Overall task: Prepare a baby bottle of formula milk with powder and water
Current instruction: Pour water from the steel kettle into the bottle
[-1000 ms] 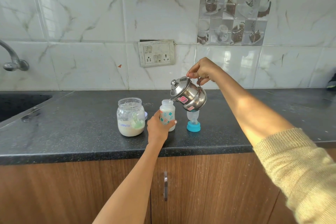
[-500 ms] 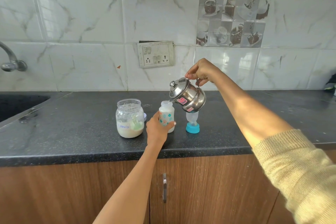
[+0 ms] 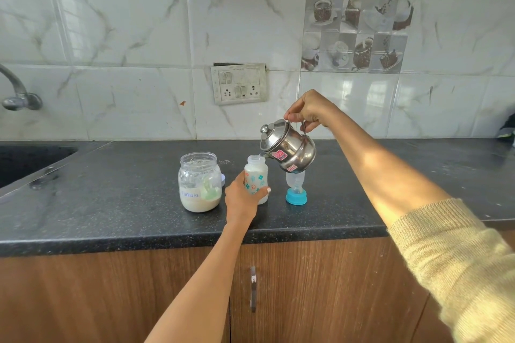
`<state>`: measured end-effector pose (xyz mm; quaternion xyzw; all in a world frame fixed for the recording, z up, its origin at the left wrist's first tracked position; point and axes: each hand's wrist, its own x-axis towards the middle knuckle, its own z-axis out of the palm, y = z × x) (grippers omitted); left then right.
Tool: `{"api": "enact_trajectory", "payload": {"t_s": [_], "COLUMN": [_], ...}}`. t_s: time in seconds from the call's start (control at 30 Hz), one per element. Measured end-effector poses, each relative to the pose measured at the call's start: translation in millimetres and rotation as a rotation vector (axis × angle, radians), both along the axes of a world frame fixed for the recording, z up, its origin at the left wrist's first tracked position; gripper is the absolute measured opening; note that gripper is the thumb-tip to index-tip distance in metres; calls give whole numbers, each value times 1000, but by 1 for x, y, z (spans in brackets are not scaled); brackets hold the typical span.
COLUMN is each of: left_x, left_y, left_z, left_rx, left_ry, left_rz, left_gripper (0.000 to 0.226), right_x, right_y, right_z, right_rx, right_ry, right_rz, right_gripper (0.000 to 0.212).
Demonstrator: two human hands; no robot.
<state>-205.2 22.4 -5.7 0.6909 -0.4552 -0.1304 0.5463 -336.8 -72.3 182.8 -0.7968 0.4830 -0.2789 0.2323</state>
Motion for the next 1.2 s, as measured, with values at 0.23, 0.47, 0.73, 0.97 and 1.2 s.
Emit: {"api": "enact_trajectory", "payload": {"t_s": [0.23, 0.47, 0.73, 0.97, 1.2], "left_x": [0, 1, 1, 0, -1], "left_y": [-1, 0, 1, 2, 3], "left_z": [0, -1, 0, 1, 2], "left_rx": [4, -31, -38, -9, -11], "left_ry": [-1, -12, -15, -16, -16], "left_rz": [4, -15, -13, -3, -3], "left_gripper": [66, 61, 61, 63, 63], "right_x": [1, 2, 2, -3, -10], "right_y": [1, 1, 2, 2, -6], "right_z": [0, 0, 0, -4, -24], "right_rx": [8, 10, 9, 51, 189], "right_ry": [-9, -11, -11, -69, -248], "right_rz": [0, 6, 6, 1, -46], "right_gripper": [23, 25, 27, 28, 22]}}
